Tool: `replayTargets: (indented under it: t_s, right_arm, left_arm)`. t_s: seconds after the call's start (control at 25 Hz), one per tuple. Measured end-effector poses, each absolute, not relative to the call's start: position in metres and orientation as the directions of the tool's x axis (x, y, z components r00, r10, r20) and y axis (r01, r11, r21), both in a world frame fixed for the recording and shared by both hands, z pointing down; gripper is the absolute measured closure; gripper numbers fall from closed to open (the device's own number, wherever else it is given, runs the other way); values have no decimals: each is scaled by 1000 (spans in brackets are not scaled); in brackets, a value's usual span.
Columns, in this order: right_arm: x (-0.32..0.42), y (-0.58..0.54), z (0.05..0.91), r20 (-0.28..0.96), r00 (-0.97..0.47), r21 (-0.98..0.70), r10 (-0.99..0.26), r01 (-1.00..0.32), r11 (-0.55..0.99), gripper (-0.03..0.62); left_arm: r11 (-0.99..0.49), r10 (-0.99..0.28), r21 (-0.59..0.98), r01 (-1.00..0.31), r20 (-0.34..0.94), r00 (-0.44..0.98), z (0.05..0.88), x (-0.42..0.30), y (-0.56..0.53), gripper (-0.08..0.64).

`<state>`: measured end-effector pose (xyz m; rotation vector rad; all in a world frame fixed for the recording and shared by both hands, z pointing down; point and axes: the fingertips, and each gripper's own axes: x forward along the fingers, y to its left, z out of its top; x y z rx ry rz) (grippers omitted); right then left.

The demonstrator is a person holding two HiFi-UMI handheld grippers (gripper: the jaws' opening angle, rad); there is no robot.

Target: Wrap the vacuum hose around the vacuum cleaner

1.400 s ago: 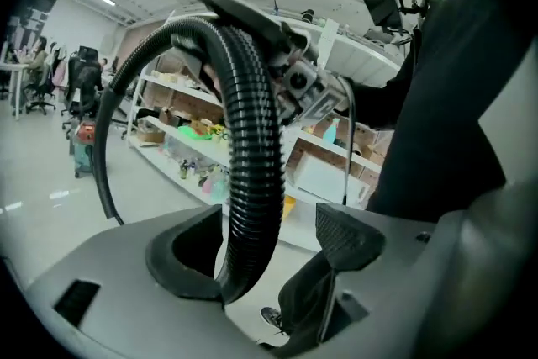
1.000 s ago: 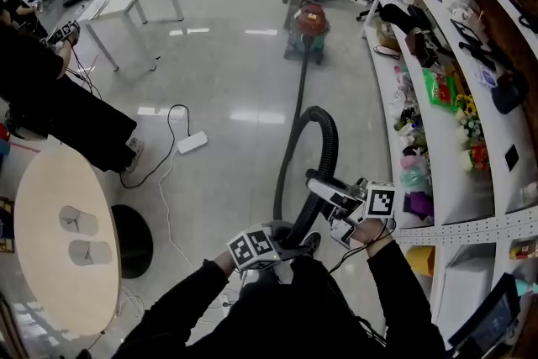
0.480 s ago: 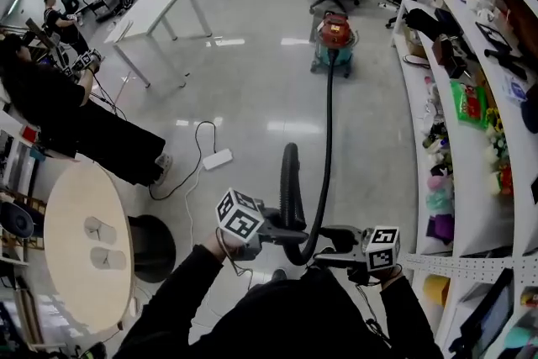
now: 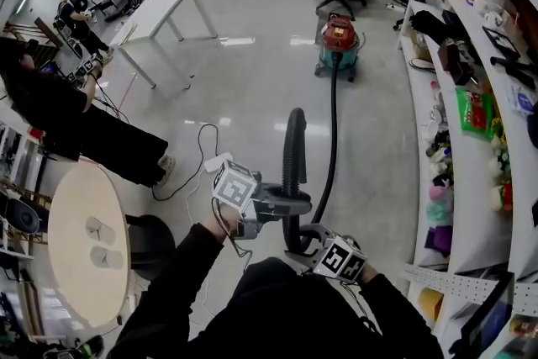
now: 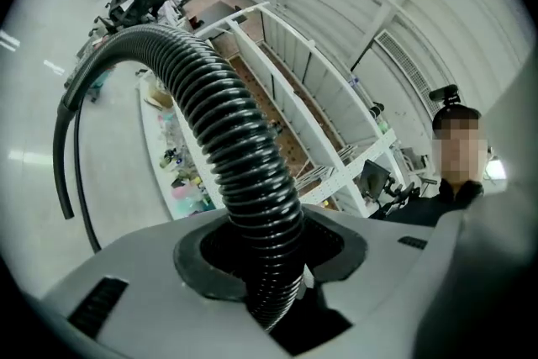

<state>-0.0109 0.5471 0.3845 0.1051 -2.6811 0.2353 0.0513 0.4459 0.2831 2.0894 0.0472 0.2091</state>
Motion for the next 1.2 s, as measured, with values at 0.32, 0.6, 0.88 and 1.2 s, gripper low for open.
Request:
replayTargets:
  t_s: [0.32, 0.6, 0.88, 1.2]
  right_arm:
    - [-15, 493, 339, 28, -999, -612, 18, -3, 790, 401]
    - [-28, 422, 328, -117, -983, -787, -139, 7, 617, 403]
    - [-35, 308, 307, -128, -868, -891, -480, -112, 439, 403]
    - [-56, 212, 289, -119, -722, -951, -681, -114, 287, 405]
  left_arm:
    - [-567, 212, 822, -58, 214, 954, 310, 32, 388, 220]
    - [-566, 438, 822, 64, 234, 868, 358, -79, 358, 204]
    - [-885, 201, 463, -41, 461, 864, 417, -107, 372, 204]
    - [-940, 50, 330, -86, 383, 922, 422, -60, 366, 206]
